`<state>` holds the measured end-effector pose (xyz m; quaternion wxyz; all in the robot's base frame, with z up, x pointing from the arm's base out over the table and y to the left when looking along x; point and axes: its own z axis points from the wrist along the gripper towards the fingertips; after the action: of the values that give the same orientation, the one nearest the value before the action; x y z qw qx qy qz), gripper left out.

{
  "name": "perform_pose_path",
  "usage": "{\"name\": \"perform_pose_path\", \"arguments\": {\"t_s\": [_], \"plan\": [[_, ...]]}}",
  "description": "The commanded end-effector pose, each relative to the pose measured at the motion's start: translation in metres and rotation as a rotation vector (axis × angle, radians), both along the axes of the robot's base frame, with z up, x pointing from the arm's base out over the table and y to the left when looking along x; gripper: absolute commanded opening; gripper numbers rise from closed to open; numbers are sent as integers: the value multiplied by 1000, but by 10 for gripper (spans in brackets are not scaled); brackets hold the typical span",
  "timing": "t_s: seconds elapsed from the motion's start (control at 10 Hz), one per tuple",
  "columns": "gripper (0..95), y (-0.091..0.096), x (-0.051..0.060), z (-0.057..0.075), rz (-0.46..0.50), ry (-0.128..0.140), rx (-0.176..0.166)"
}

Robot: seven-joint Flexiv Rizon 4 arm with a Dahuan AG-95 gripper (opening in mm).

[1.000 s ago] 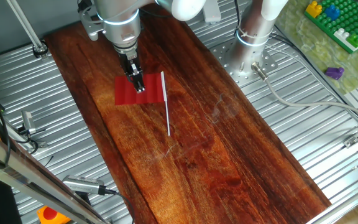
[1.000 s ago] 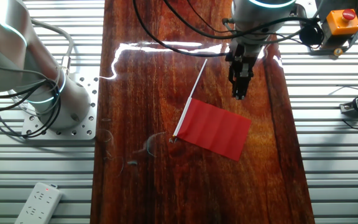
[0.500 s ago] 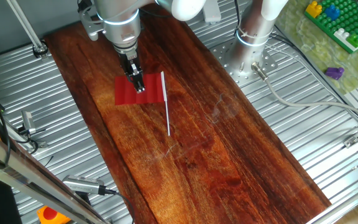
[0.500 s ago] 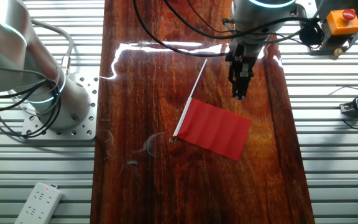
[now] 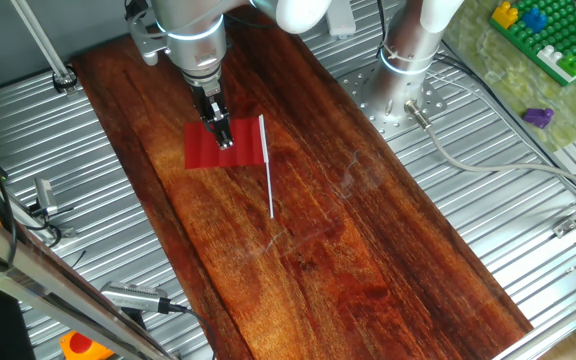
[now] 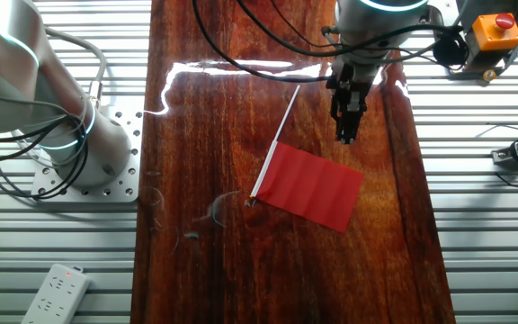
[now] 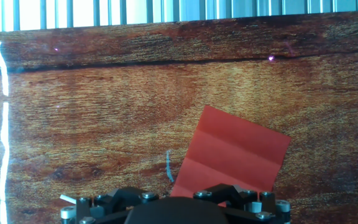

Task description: Wave the flag

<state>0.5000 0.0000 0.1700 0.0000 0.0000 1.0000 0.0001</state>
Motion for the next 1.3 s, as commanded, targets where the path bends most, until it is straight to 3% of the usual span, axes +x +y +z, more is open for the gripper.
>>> {"name": "perform_pose_path", "arguments": {"t_s": [0.1,0.2,1.3], "plan": [[0,0,0,0,0,0,0],[0,0,0,0,175,162,87],[0,-1,-2,7,177,197,90]]}}
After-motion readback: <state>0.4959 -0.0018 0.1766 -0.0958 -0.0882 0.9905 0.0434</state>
